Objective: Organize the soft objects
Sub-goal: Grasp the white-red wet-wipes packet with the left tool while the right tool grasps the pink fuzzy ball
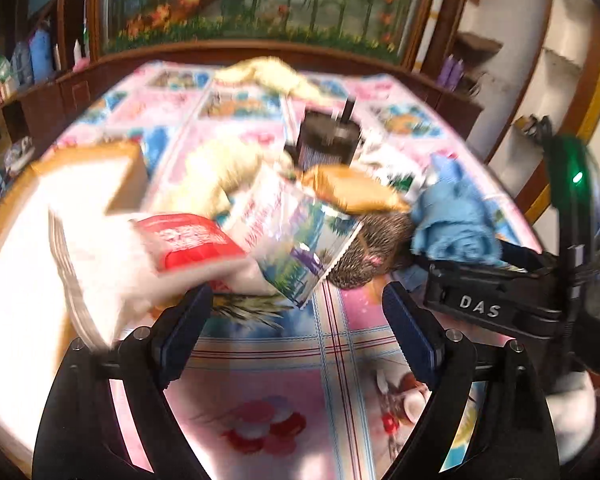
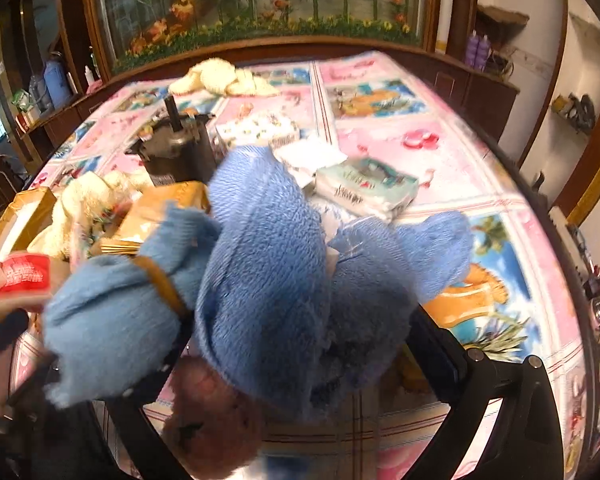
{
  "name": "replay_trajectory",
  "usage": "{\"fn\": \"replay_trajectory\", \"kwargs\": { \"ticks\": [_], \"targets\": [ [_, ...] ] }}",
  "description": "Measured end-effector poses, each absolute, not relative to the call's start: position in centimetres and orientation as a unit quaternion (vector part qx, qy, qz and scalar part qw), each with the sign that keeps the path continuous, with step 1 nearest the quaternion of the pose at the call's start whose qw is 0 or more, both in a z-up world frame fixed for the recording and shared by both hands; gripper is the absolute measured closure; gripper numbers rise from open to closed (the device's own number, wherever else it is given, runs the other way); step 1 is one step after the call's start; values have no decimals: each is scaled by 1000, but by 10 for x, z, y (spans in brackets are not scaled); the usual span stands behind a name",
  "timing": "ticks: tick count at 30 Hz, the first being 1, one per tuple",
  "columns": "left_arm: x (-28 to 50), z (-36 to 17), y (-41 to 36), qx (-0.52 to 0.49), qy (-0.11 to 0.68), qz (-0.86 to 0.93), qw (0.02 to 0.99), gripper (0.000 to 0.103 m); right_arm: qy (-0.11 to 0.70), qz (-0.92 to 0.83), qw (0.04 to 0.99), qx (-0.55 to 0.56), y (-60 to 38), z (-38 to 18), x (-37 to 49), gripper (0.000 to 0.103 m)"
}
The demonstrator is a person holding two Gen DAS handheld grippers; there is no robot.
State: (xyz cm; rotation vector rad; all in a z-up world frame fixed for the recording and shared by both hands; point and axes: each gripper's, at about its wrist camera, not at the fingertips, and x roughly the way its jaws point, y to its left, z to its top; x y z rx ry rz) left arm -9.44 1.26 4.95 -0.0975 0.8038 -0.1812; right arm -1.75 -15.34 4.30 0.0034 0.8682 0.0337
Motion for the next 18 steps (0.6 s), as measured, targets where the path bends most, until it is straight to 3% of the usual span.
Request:
{"fn": "replay_trajectory", "kwargs": {
  "ticks": [4,11,14,18],
  "targets": [
    [-116,60,27,-61,372,-101,921,15,383,21,923,6,-155,61,-35,1],
    [-131,98,83,-90,343,-83,931,15,226,41,973,-18,-142,121,-76,0],
    [-140,105,107,-89,331,-57,938,15,245,71,966,-28,-142,128,-70,0],
    [-138,96,120,-61,352,-44,933,15,316,76,945,46,-174,107,-50,1]
  ]
}}
